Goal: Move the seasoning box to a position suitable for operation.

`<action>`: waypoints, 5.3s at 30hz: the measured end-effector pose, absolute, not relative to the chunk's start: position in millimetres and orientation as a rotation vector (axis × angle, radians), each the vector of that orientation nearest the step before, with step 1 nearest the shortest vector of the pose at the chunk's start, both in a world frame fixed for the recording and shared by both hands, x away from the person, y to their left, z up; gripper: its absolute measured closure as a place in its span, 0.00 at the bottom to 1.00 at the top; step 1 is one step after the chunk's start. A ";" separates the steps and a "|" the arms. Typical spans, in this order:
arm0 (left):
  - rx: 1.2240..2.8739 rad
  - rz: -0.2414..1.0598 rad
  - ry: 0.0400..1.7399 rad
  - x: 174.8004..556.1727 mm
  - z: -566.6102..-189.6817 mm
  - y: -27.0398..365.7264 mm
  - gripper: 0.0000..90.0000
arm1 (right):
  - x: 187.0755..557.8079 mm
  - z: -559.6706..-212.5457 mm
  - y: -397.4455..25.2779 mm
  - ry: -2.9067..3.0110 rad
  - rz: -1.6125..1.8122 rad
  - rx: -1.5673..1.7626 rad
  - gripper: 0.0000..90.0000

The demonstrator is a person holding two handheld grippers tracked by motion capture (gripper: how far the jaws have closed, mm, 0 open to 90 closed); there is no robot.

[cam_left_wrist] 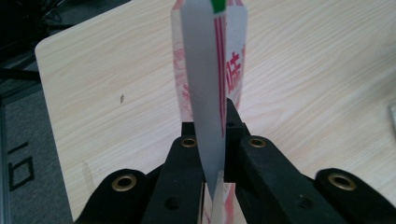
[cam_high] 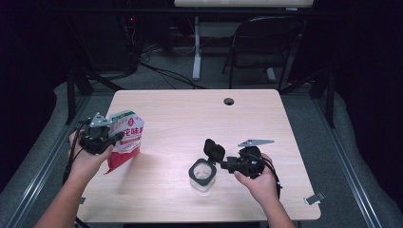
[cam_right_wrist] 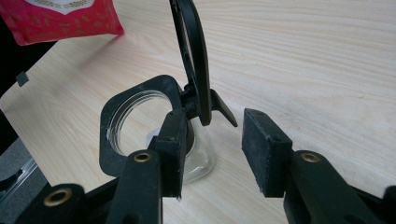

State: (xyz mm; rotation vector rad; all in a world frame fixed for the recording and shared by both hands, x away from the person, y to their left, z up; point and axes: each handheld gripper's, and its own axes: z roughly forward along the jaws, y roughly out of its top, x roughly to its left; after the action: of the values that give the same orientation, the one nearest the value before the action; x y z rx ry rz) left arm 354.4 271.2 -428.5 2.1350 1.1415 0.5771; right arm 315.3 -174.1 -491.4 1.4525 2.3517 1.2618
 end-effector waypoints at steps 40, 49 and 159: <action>2.137 0.371 0.823 340.5 -430.8 154.9 1.00 | 312.8 -478.1 -180.3 2.330 1.311 1.372 0.66; 2.104 0.325 0.862 337.7 -445.8 160.4 1.00 | 312.4 -476.8 -182.2 2.328 1.308 1.375 0.65; 2.001 0.171 0.932 286.4 -526.7 202.2 0.45 | 306.5 -487.8 -62.0 2.658 1.221 0.989 0.98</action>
State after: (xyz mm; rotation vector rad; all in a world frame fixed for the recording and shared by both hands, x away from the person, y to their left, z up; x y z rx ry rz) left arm 286.4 202.2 -526.7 2.0008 0.9324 0.1708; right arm 306.5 -62.0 -487.8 0.9892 2.6580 1.2214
